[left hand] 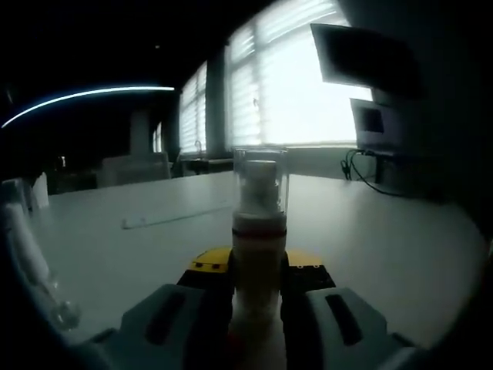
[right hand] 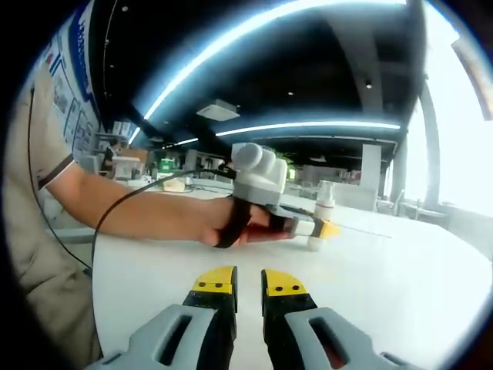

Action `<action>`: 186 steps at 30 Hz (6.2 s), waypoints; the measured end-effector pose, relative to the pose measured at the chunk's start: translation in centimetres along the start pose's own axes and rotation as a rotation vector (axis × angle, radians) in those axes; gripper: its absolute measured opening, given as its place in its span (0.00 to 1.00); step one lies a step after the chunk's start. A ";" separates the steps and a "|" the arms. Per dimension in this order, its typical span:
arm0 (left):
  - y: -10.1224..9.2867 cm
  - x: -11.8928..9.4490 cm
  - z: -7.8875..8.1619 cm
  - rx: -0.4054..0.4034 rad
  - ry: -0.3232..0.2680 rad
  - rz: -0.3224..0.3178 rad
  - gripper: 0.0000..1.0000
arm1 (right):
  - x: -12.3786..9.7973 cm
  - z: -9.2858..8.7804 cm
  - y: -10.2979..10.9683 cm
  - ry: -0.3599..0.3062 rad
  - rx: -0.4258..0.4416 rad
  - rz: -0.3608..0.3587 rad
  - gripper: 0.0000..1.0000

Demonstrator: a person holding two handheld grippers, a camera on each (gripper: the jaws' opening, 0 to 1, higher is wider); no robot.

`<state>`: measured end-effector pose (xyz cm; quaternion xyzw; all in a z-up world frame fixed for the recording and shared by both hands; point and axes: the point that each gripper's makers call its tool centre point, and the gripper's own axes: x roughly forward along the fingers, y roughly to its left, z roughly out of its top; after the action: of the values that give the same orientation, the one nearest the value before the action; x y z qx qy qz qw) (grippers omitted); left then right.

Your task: Clamp pump bottle remove cover press pump head put on cover

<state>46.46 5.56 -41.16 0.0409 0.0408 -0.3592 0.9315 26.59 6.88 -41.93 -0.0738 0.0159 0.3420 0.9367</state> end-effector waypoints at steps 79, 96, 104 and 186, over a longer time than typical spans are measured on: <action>-2.0 -13.4 5.4 0.030 -0.096 -0.092 0.14 | 0.0 -0.2 0.1 0.015 -0.029 -0.023 0.08; -2.3 -17.0 4.3 0.048 -0.099 -0.107 0.14 | 0.1 -0.3 -0.2 0.021 -0.035 -0.031 0.08; -2.6 -18.5 3.0 0.040 -0.089 -0.117 0.14 | 0.1 -0.3 0.1 0.022 -0.035 -0.028 0.08; -4.9 -21.0 -2.3 -0.029 -0.049 -0.177 0.14 | 0.1 -0.7 -0.5 0.041 -0.068 -0.064 0.08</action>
<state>27.55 16.23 -41.49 0.0146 0.0265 -0.4403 0.8974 27.04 6.48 -42.56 -0.1129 0.0210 0.3106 0.9436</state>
